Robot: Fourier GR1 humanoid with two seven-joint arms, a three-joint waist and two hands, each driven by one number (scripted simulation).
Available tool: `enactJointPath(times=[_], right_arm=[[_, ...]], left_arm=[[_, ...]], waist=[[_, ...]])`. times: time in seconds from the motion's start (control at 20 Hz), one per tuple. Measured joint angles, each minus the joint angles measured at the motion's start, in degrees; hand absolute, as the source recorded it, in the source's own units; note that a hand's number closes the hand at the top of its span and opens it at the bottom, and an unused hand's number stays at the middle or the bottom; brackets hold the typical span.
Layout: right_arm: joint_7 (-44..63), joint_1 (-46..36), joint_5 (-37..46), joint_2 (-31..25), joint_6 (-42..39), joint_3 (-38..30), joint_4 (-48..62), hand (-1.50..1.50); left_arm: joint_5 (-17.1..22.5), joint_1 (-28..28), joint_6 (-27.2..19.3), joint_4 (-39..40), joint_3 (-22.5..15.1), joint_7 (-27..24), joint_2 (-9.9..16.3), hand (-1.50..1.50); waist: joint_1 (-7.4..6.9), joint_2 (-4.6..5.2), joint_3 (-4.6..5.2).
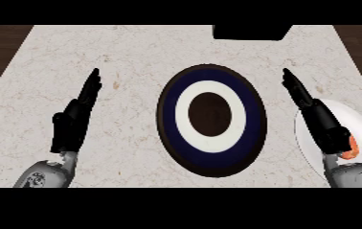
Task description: Pick the squash from the plate and place it in the plate
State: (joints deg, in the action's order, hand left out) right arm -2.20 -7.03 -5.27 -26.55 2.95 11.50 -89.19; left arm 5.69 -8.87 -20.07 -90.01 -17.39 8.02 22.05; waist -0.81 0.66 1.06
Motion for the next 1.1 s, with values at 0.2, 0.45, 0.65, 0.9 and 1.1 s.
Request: enactJointPath(times=[0.2,0.45,0.65,0.9,1.1], right_arm=[[-1.0,0.4,-13.6,0.5,-7.8,-6.1,-0.5,-1.50],[-4.2,1.0,-25.3,-2.0,-12.9,-17.8,3.4,-1.50],[-9.8,4.6,-33.3,-2.0,-16.6,-27.5,7.1,-1.50],[-12.0,10.7,-42.1,-3.9,-25.6,-36.3,10.1,-1.50],[-11.5,13.9,-43.2,-9.0,-35.8,-38.9,13.3,-1.50]], left_arm=[[-0.9,3.4,0.4,0.6,2.1,-3.0,3.0,0.00],[-2.3,7.6,1.0,2.1,4.0,-6.7,6.7,0.00],[-2.1,11.1,1.6,2.7,5.6,-10.3,8.0,0.00],[-1.4,13.7,3.7,3.2,7.7,-13.3,8.7,0.00],[-1.7,15.2,4.5,3.2,8.5,-14.9,8.5,0.00]], waist=[[0.43,-0.49,-0.78],[0.72,-0.61,-1.16],[1.33,-0.78,-1.16],[1.39,-0.81,-1.12],[1.16,-0.76,-1.10]])
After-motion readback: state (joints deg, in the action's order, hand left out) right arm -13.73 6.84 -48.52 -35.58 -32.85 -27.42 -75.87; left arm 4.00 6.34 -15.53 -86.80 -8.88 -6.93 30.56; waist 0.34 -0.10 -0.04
